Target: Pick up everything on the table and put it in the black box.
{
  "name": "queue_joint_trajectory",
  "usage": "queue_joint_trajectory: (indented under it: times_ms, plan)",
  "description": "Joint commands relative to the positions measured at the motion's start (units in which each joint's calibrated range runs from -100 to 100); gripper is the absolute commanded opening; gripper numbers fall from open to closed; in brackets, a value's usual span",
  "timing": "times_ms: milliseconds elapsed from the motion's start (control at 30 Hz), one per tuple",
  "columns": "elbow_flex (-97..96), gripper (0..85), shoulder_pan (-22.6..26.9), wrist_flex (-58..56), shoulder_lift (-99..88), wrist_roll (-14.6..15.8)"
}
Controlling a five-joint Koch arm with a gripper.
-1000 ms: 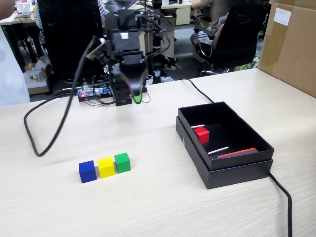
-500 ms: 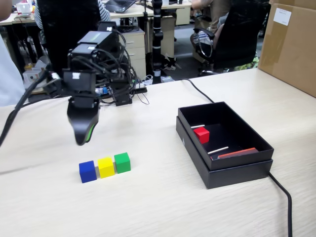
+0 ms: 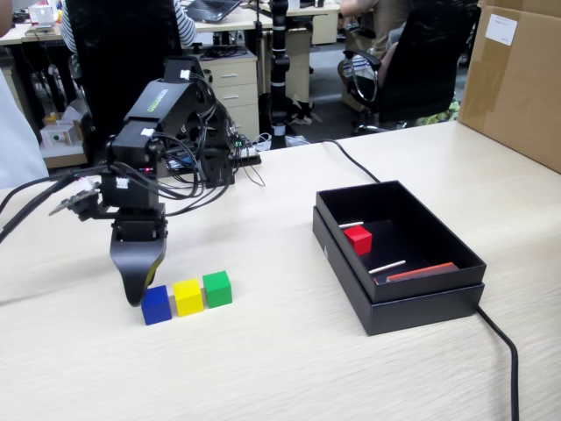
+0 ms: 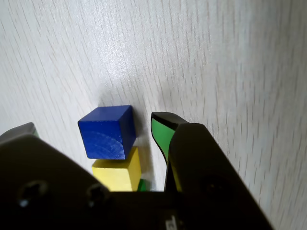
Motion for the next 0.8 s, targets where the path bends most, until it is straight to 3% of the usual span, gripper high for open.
queue_joint_trajectory:
  times_ms: [0, 233, 467, 633, 767]
  plan:
    - [5.9, 43.4, 0.3, 1.5, 0.9, -0.3]
    - [7.3, 40.3, 1.1, 1.5, 4.5, -1.2]
    - [8.4, 11.6, 0.8, 1.5, 5.5, -2.1]
    - [5.8, 11.6, 0.1, 1.5, -0.9, -2.3]
    - [-1.0, 12.2, 0.4, 1.5, -17.9, -2.7]
